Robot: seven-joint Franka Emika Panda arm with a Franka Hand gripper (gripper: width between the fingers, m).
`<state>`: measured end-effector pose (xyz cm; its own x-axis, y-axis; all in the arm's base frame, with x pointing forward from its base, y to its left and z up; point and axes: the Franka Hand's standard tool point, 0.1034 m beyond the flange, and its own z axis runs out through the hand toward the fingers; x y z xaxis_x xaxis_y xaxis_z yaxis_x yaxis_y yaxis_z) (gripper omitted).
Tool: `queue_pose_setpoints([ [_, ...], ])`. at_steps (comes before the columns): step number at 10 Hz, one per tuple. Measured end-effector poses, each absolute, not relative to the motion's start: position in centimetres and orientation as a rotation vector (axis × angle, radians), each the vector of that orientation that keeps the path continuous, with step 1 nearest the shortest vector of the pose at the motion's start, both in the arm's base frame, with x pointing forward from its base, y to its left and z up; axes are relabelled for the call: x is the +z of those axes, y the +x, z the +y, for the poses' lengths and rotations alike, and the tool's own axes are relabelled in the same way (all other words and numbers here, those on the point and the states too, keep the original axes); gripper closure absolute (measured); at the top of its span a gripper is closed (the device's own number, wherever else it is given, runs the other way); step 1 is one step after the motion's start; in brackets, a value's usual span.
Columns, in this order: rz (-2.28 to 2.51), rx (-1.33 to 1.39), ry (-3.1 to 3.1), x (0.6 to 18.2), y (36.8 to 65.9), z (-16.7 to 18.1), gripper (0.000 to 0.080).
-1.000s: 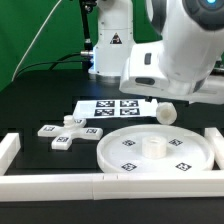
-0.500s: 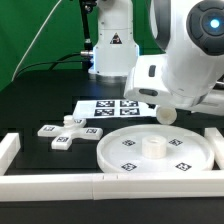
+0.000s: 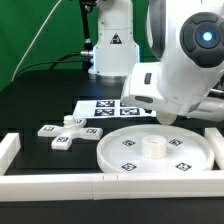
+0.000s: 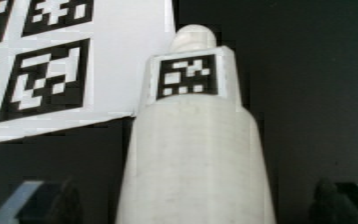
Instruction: Assemble round table
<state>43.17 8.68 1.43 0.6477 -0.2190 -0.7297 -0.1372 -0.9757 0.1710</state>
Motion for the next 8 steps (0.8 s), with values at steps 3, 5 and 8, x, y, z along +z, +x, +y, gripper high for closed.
queue_pose_setpoints([
  [3, -0.302, -1.243, 2.760, 1.38, 43.21, 8.59, 0.0174],
  [5, -0.302, -1.243, 2.760, 1.38, 43.21, 8.59, 0.0354],
  [8, -0.300, -1.204, 2.782, 1.57, 43.57, 8.76, 0.0395],
])
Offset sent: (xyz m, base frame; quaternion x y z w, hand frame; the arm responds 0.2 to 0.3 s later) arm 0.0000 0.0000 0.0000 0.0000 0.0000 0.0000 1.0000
